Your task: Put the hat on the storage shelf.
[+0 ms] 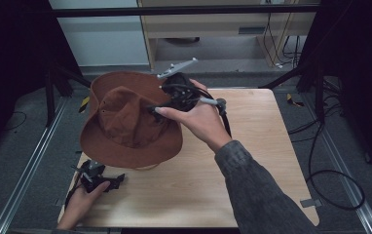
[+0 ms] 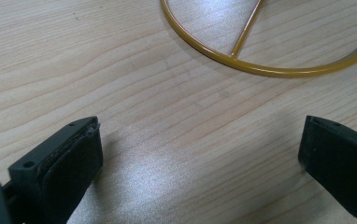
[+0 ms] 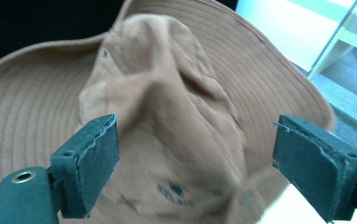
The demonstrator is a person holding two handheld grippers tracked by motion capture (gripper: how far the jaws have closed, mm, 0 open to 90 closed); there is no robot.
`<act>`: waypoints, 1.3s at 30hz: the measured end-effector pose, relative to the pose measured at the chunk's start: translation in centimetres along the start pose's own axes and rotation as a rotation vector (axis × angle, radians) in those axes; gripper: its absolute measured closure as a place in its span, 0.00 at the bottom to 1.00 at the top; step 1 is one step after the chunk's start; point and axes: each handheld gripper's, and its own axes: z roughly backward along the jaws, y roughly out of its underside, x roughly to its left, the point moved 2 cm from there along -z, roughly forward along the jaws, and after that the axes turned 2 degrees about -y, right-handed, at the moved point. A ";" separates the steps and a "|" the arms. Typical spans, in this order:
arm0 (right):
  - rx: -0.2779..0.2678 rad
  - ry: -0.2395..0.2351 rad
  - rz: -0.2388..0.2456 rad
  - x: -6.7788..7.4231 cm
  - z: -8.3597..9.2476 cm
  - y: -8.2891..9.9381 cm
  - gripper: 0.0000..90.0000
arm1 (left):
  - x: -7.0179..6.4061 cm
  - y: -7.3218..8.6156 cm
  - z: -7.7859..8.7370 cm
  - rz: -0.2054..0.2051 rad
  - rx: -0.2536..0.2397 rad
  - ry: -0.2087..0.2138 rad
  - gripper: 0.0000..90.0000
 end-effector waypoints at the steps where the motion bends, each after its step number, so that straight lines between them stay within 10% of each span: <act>1: 0.000 0.000 0.000 0.0 0.0 0.0 0.16 | 0.0 0.0 0.0 0.000 0.000 0.001 0.00; 25: 0.011 0.108 -0.123 -5.8 6.1 10.1 0.09 | 0.0 0.1 0.1 -0.016 0.005 -0.004 0.00; 39: 0.035 0.175 -0.123 -6.8 6.2 15.9 0.12 | 0.0 0.1 0.1 -0.016 0.005 -0.004 0.00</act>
